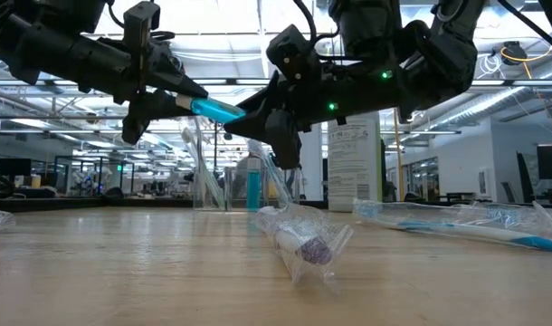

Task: Pick & Place toothbrushing station
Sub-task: Put the top mouthwash bottle in the middle compartment of the transparent organizer

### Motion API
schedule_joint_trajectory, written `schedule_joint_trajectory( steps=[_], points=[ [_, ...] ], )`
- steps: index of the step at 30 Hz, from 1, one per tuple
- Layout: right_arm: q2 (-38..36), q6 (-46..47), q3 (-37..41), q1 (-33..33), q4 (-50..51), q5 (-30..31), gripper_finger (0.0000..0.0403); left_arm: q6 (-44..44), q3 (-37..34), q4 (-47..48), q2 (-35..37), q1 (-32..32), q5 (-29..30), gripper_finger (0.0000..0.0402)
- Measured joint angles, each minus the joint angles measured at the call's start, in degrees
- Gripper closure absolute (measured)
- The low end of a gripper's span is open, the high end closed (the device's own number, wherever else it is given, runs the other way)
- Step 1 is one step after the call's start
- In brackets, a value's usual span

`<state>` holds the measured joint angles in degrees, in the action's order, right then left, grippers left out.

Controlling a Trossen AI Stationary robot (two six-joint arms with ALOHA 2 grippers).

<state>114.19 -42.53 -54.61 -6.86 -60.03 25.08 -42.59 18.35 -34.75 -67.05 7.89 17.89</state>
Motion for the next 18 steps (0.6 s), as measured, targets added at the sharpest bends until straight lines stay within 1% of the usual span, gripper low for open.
schedule_joint_trajectory(
  steps=[2,7,11,13,15,18],
  points=[
    [0.0,0.4,0.0,0.0,0.1,0.2,0.0220,0.1,0.0,0.1,0.0,0.0,0.1,0.0284],
    [0.0,1.5,0.0,0.0,0.1,-1.0,0.0194,0.3,0.0,0.5,0.0,0.0,0.1,0.0306],
    [-0.7,2.7,0.0,-0.3,1.0,-1.1,0.0175,0.7,0.0,0.1,0.0,0.0,0.5,0.0307],
    [-2.2,4.1,0.0,-0.3,2.8,-1.1,0.0167,1.1,0.0,-1.9,0.0,0.0,1.3,0.0302],
    [-4.6,6.0,0.0,-0.3,6.2,-0.8,0.0161,3.5,0.0,-3.5,0.9,0.0,1.5,0.0299],
    [-9.1,11.6,0.0,-0.3,11.5,0.7,0.0154,5.4,1.6,-3.9,1.8,0.0,1.7,0.0299]
  ],
)
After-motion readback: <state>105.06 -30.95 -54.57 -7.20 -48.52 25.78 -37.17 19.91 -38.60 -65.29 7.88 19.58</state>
